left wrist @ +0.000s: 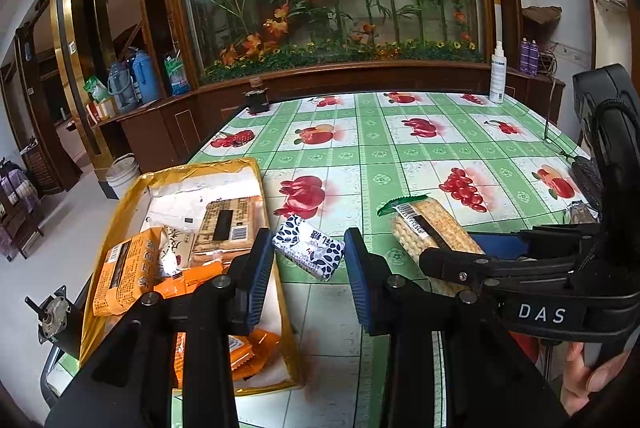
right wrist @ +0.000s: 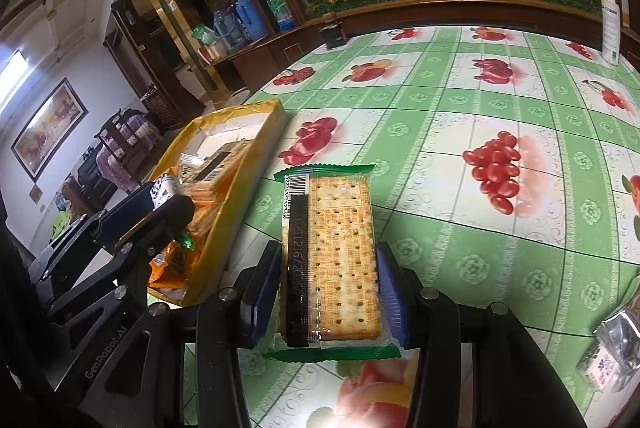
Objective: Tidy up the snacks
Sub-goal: 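Grasp and lift the white milk packet with left gripper while right gripper carries the cracker pack toward the tray, then lower the milk packet into the tray with left gripper while right gripper releases the cracker pack there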
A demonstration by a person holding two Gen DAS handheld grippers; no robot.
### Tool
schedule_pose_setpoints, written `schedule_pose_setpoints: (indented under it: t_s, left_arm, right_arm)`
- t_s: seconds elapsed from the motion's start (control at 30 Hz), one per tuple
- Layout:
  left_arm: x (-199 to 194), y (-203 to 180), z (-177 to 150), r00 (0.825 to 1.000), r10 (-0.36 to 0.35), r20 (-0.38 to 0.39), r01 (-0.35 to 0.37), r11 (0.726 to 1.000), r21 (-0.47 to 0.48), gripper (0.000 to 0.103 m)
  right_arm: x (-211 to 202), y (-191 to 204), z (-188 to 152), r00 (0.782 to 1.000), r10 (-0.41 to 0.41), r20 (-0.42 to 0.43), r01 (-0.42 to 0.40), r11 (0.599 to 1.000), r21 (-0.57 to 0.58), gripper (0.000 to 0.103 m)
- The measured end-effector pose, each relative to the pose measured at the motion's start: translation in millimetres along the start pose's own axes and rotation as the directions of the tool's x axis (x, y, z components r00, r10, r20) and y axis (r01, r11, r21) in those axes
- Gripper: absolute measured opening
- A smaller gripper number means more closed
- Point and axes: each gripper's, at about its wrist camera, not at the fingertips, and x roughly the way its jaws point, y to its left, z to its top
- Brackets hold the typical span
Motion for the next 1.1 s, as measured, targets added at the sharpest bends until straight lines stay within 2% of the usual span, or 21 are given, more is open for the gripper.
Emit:
schedule_pose_setpoints:
  t_s: [0.37,0.57,0.83,1.1]
  left_arm:
    - [1,22,-2,1.0,0.011,-0.004,-0.011,0.999,-0.049,0.034]
    - [2,54,-4,0.999,0.049,-0.004,-0.05,0.992,-0.114,0.034]
    - [11,107,-17,0.994,0.103,-0.038,-0.109,0.97,-0.219,0.034]
    - [26,122,-35,0.994,0.079,-0.076,-0.095,0.963,-0.25,0.034]
  right_arm:
    - [4,14,-1,1.0,0.018,0.003,-0.018,1.0,-0.01,0.047]
    - [8,36,-2,0.999,0.041,0.006,-0.041,0.998,-0.044,0.047]
    - [17,80,-4,0.997,0.082,0.01,-0.08,0.987,-0.14,0.047]
    - [49,111,16,0.991,0.132,-0.026,-0.134,0.981,-0.143,0.047]
